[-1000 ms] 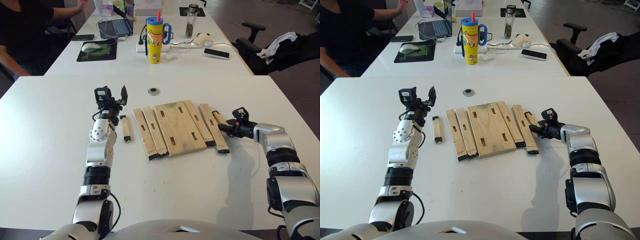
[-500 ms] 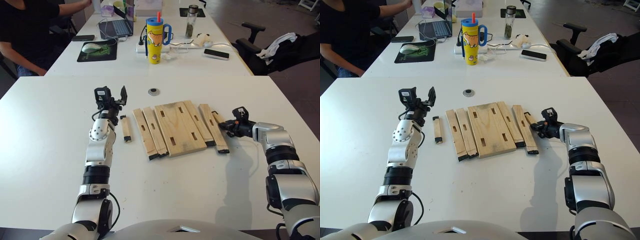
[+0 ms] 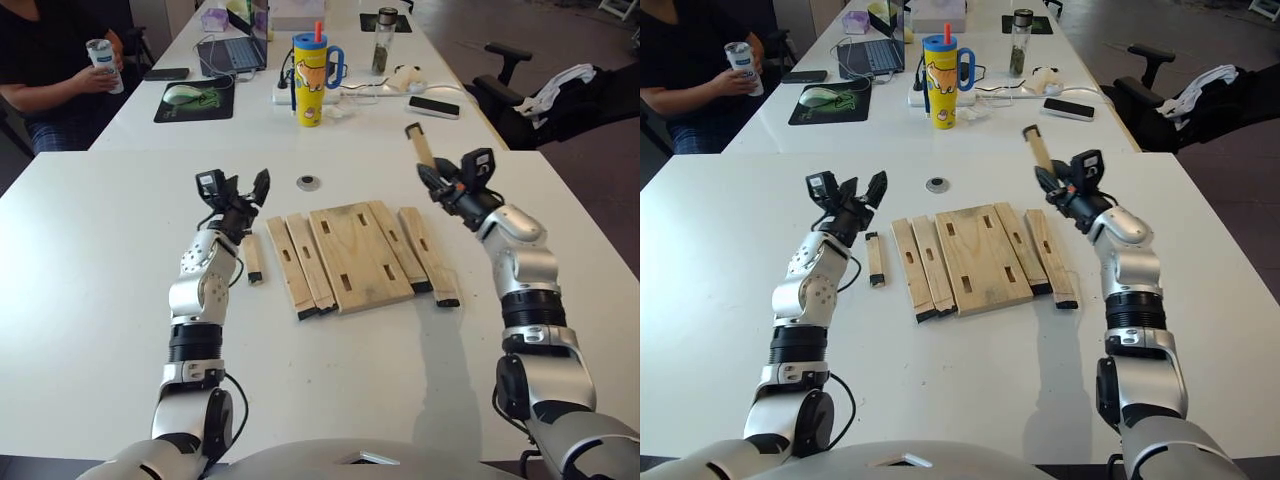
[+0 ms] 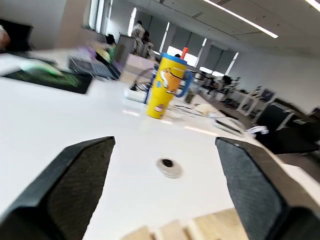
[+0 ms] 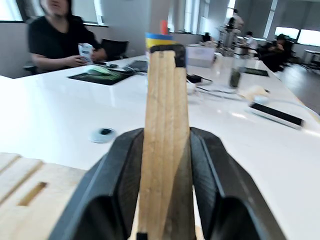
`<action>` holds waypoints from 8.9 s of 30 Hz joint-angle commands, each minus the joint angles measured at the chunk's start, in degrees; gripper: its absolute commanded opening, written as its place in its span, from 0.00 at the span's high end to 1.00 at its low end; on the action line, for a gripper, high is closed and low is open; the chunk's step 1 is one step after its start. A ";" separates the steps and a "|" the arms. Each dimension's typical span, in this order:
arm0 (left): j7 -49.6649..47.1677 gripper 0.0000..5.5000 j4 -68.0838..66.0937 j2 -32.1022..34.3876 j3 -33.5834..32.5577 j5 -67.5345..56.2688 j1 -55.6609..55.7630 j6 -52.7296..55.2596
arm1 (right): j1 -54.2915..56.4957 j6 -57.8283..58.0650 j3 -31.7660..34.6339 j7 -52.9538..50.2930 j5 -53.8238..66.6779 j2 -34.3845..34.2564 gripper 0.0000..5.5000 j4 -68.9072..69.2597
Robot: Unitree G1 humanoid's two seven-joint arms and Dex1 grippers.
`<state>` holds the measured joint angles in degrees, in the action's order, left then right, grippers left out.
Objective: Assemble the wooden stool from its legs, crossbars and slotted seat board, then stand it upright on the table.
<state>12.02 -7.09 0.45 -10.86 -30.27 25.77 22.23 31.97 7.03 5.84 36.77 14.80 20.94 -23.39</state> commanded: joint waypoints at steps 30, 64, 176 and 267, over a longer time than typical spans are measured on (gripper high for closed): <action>-4.79 0.43 7.81 -5.78 -2.07 -23.00 4.70 23.02 | -9.31 0.31 -8.07 9.37 4.50 -5.02 0.76 15.11; -13.72 0.93 18.91 -7.21 -1.77 -14.52 -6.91 15.74 | -10.68 5.20 -6.76 8.35 1.62 0.07 0.59 9.03; -5.71 0.93 30.77 13.21 -3.80 7.33 -12.70 7.75 | -17.45 2.05 -7.59 -12.00 -11.12 -4.15 0.59 3.43; -3.72 0.81 14.59 12.34 3.68 18.78 4.29 -1.58 | -12.40 -0.19 -8.88 -13.29 -12.28 -7.22 0.59 -1.49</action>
<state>6.73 12.11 11.18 -8.07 -11.99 27.54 19.23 19.53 6.62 -2.81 23.65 2.76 14.26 -24.83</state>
